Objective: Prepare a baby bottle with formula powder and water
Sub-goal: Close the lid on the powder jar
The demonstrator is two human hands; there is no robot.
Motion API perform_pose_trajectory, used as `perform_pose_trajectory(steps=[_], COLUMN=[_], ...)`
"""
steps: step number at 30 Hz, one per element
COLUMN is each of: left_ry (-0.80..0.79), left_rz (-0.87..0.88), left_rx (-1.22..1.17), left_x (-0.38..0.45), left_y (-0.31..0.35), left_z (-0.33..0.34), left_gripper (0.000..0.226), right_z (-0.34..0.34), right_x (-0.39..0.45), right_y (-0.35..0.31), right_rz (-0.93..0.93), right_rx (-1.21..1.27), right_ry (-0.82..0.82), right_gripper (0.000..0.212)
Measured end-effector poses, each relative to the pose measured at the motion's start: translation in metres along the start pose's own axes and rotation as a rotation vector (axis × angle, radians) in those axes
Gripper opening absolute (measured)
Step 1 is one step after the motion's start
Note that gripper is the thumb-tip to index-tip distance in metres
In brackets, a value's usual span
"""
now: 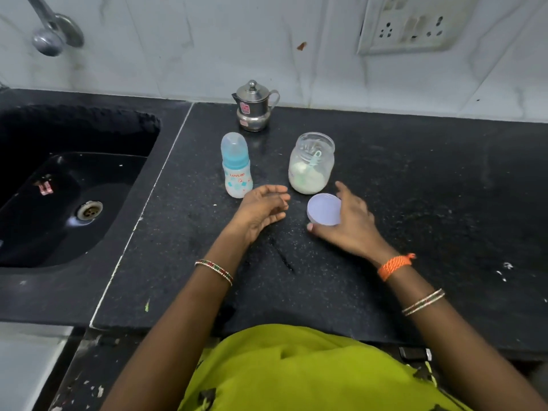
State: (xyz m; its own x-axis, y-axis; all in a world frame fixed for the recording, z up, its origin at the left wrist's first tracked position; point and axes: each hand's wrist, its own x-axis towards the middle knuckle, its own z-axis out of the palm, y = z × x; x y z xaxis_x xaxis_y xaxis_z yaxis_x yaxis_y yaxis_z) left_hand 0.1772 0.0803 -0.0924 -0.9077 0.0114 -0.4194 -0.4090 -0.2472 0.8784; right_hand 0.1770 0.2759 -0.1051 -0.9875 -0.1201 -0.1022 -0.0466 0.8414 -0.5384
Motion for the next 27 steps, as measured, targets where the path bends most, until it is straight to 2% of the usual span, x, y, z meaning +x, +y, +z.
perform_pose_trajectory(steps=[2,4,6,9,12,15,17,20,22,25,27], left_ry=[0.023,0.057,0.083,0.064,0.017,0.004,0.001,0.056,0.074,0.086,0.083], left_rz=[0.085,0.182,0.303,0.454,0.514,0.481,0.474,0.517,0.535,0.54,0.539], left_rx=[0.026,0.091,0.229,0.462,0.612,0.611,0.569,0.519,0.469,0.417,0.401], left_x=[0.006,0.014,0.023,0.041,0.062,0.076,0.083,0.089,0.09,0.089,0.089], left_y=[0.003,0.007,0.01,0.015,0.016,0.018,0.016,0.009,0.005,0.003,0.003], left_z=[0.005,0.007,0.009,0.013,0.02,0.029,0.03,0.027,0.027,0.027,0.026], left_gripper=[0.026,0.032,0.047,0.076,0.103,0.122,0.118,0.099,0.092,0.094,0.093], right_z=[0.003,-0.009,-0.032,-0.07,-0.096,-0.108,-0.107,-0.1,-0.097,-0.097,-0.096], right_x=[-0.002,0.006,0.015,0.03,0.05,0.074,0.089,0.109,0.119,0.129,0.133], right_y=[-0.004,-0.008,-0.014,-0.028,-0.05,-0.075,-0.09,-0.105,-0.111,-0.119,-0.121], right_rz=[-0.051,-0.027,0.019,-0.027,-0.086,-0.166,-0.232,-0.29,-0.309,-0.38,-0.391], right_rx=[-0.08,-0.091,-0.133,-0.319,-0.384,-0.396,-0.368,-0.341,-0.399,-0.522,-0.567], right_ry=[-0.005,0.033,0.057,0.071,0.05,0.022,-0.05,-0.195,-0.26,-0.316,-0.324], right_gripper=[0.109,0.11,0.113,0.115,0.12,0.123,0.124,0.118,0.106,0.08,0.075])
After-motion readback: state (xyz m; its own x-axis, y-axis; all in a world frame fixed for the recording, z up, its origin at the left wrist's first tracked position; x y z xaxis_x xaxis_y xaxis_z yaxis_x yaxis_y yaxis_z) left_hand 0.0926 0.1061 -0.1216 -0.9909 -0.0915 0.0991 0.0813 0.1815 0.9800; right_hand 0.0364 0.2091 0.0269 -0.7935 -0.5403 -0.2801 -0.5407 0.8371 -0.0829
